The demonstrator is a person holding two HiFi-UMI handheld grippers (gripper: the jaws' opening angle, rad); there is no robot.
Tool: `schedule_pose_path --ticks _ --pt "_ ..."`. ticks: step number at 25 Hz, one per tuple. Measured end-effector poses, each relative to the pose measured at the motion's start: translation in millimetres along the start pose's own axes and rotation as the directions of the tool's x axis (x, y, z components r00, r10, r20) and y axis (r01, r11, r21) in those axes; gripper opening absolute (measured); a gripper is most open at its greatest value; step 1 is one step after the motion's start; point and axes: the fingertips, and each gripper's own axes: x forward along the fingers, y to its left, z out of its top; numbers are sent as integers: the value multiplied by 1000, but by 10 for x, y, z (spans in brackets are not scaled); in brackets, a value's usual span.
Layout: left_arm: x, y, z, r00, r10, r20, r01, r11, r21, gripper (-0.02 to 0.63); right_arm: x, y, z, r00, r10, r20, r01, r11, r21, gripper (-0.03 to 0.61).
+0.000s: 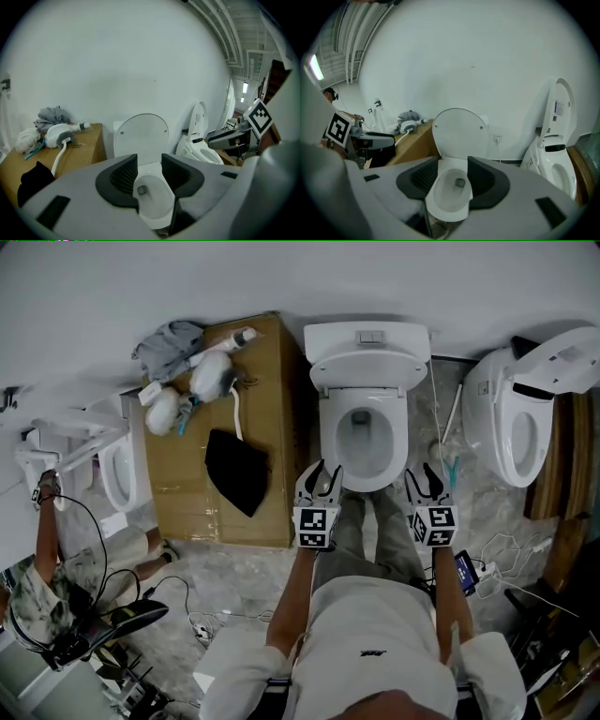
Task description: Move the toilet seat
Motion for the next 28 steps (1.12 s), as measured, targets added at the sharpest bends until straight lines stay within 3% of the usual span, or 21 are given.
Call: schedule_pose_path --ticks 9,28 --pt "329 120 -526 996 63 -67 -65 997 -32 164 437 -222 -479 996 24 -83 -23 1000 13 204" --pt "936 313 -1650 977 84 -196 -105 990 -97 186 1201 -416 -1596 974 23 -227 -3 996 86 235"
